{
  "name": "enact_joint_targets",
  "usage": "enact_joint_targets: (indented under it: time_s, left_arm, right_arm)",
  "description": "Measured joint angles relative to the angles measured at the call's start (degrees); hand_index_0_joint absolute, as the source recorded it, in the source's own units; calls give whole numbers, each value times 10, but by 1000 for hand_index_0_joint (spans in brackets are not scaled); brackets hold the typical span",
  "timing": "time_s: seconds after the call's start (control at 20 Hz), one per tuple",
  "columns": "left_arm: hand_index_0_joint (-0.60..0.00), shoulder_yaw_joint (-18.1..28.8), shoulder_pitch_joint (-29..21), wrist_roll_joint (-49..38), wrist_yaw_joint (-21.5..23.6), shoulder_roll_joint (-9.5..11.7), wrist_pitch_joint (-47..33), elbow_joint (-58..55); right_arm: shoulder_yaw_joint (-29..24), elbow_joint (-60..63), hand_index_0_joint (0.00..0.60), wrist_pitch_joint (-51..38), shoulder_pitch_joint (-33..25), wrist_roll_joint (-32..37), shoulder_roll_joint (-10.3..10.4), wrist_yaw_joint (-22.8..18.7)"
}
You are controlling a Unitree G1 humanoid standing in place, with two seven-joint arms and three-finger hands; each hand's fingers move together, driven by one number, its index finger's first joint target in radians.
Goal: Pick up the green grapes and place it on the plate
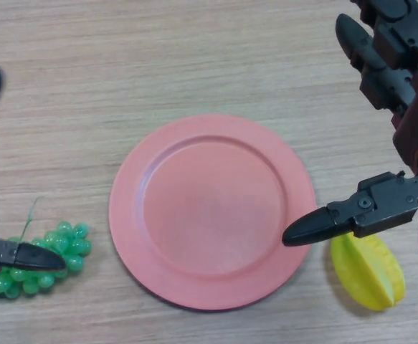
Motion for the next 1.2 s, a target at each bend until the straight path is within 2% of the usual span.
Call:
enact_joint_targets:
  time_s: [0.05,0.1,0.2,0.3,0.4,0.5,0.7,0.8,0.85,0.9,0.95,1.0,1.05,1.2]
  left_arm:
    - [0,-2,10,73,-31,-9,-60,33]
    - [0,-2,15,119,-40,-16,-90,53]
    - [0,-2,30,213,-44,-17,-118,99]
    - [0,-2,50,286,-81,-20,-156,146]
    - [0,-2,59,307,-99,-30,-158,169]
    - [0,1,69,364,-99,-31,-231,207]
    - [0,-4,58,416,-88,-31,-243,258]
    - [-200,-11,49,417,-70,-24,-243,261]
    - [-350,-11,47,419,-68,-20,-243,261]
    - [-450,-13,47,422,-61,-18,-244,263]
    - [-592,-15,48,431,-47,-12,-270,281]
    - [-600,-15,48,464,-25,-8,-306,299]
    - [-600,-25,48,522,15,0,-345,322]
    - [-600,-31,56,583,52,16,-413,340]
  right_arm:
    - [6,0,0,0,0,0,0,-1]
    - [7,0,0,0,0,0,0,-1]
    - [7,0,0,0,0,-1,1,-1]
    - [7,0,0,0,0,-5,8,-1]
    - [7,0,0,0,0,-5,13,0]
    - [7,0,0,0,0,-5,13,0]
    - [7,0,0,0,0,-5,13,0]
    - [7,0,0,0,0,-5,13,0]
    - [6,0,0,0,0,-5,13,0]
    - [6,0,0,0,0,-5,13,0]
    - [6,0,0,0,0,-5,13,0]
    - [5,0,0,0,0,-4,12,0]
    - [4,0,0,0,0,-3,11,0]
    - [2,0,0,0,5,6,11,0]
